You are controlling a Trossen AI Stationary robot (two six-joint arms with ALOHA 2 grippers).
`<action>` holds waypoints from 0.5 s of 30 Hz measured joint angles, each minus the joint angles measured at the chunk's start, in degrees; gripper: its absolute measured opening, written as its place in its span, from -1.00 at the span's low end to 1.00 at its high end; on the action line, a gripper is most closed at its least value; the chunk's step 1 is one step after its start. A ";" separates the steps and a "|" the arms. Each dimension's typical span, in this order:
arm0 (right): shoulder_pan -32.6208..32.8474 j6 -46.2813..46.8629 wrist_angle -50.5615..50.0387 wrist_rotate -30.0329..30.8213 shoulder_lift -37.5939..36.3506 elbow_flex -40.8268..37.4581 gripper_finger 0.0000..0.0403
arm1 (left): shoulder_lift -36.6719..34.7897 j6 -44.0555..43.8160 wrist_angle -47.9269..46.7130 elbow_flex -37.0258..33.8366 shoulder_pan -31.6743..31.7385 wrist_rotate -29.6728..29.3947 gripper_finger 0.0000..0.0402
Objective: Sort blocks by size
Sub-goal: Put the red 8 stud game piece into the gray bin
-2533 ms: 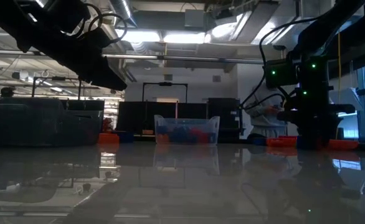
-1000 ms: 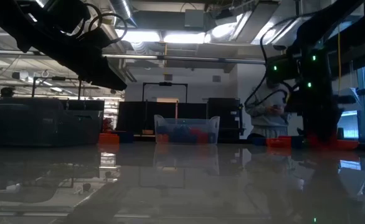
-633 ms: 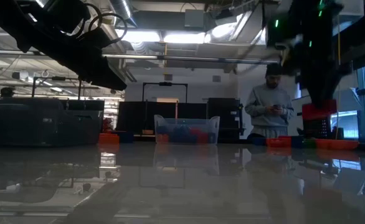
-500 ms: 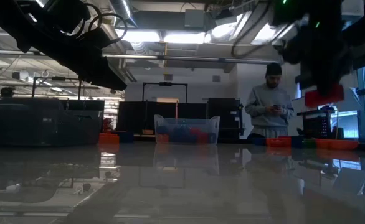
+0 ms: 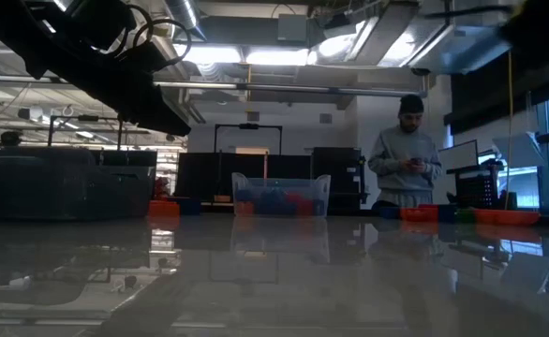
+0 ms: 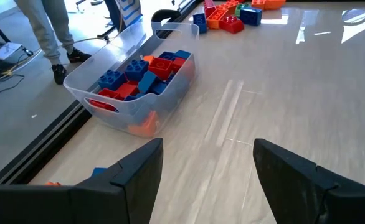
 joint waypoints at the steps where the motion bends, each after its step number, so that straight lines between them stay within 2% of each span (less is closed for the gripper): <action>1: 2.27 3.18 0.33 -0.39 0.00 0.00 -0.55 | 0.00 -0.02 0.02 0.00 0.00 0.00 0.17; 8: 17.40 22.81 3.92 -0.65 0.60 0.04 -0.54 | 0.00 -0.15 0.05 0.00 0.00 0.00 0.17; 15: 25.50 30.51 5.52 -0.90 3.18 0.04 -0.54 | 0.00 -0.15 0.53 0.00 0.00 0.00 0.17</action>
